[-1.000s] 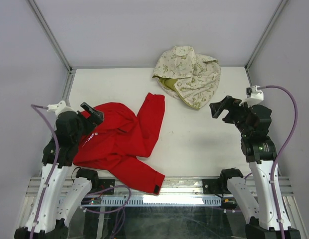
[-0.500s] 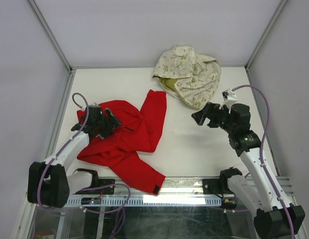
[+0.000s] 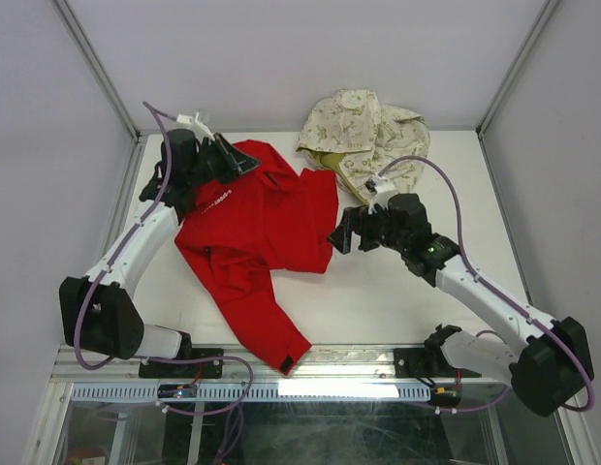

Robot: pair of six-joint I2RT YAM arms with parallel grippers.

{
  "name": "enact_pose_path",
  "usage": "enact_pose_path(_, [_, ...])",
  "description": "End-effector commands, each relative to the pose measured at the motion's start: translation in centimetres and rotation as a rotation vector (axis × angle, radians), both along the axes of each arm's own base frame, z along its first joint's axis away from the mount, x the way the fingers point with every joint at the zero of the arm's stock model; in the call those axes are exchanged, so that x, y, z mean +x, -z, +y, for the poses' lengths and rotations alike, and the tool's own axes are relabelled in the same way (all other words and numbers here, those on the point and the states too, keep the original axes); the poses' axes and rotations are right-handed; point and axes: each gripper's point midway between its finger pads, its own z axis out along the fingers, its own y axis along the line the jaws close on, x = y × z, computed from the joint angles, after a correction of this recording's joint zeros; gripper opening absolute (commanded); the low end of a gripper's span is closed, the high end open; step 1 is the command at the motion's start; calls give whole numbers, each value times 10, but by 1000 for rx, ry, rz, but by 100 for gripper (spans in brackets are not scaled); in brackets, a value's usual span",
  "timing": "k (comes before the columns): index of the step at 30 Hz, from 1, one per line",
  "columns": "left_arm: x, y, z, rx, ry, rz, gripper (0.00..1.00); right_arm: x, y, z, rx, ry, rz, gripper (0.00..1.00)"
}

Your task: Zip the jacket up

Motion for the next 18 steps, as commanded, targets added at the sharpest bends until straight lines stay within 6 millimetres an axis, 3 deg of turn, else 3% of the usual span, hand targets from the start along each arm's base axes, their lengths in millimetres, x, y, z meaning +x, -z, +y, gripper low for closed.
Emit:
enact_pose_path(1, [-11, -120, -23, -67, 126, -327, 0, 30, -63, 35, 59, -51, -210, 99])
enact_pose_path(6, [-39, -187, -27, -96, 181, -482, 0, 42, -73, 71, 42, -102, -292, 100])
enact_pose_path(12, [-66, -224, -20, -62, 197, -581, 0, 84, -64, 96, -4, -67, -312, 97])
enact_pose_path(13, [-66, -227, -16, -43, 181, -591, 0, 88, -64, 99, -14, -74, -318, 90])
enact_pose_path(14, [-65, -228, -12, -14, 154, -598, 0, 91, -70, 103, -20, -93, -331, 75])
enact_pose_path(16, [-62, -240, 2, 57, 83, -630, 0, 100, -89, 103, -38, -78, -371, 33])
enact_pose_path(18, [-55, -257, 19, 133, -12, -666, 0, 112, -114, 92, -90, -36, -439, 0])
